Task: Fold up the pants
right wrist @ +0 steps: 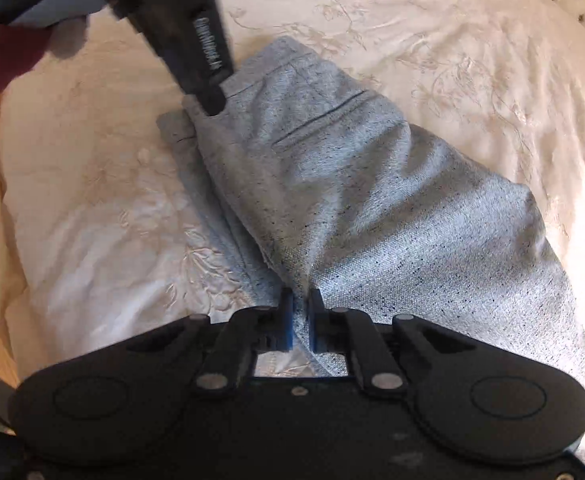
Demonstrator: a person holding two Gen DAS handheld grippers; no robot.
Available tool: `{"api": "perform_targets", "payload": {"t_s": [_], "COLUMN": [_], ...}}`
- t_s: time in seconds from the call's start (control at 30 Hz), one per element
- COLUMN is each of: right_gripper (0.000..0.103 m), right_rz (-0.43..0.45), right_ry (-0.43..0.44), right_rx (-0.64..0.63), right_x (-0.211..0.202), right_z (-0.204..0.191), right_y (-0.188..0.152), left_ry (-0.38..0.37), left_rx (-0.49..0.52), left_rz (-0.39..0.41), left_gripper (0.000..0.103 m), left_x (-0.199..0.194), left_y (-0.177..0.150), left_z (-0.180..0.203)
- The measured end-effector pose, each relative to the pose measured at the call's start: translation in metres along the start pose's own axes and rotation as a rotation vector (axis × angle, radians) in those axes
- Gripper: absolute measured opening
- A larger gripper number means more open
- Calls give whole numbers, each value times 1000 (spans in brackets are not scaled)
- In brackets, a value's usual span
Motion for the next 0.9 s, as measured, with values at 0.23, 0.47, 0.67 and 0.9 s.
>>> {"api": "perform_targets", "payload": {"t_s": [0.23,0.47,0.67,0.9], "right_gripper": [18,47,48,43], "right_rz": [-71,45,-6,-193], "right_ry": [-29,-66,-302,-269], "right_rx": [-43,316,742,947], "right_x": [27,-22,-30,-22], "right_z": [-12,53,151,169], "right_y": [-10,-24,-95,-190], "left_ry": [-27,33,-29,12], "left_rx": [49,68,99,135], "left_rz": [-27,-101,2,-90], "left_gripper": [37,35,37,38], "left_x": [42,55,32,53], "left_y": [9,-3,-1,-19], "left_z": [40,36,77,103]}}
Point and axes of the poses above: each gripper's, at about its wrist camera, not at the fingertips, and x roughly the way its jaws point, z to its right, y to its top, the point moved 5 cm from there along x, roughly the way its jaws point
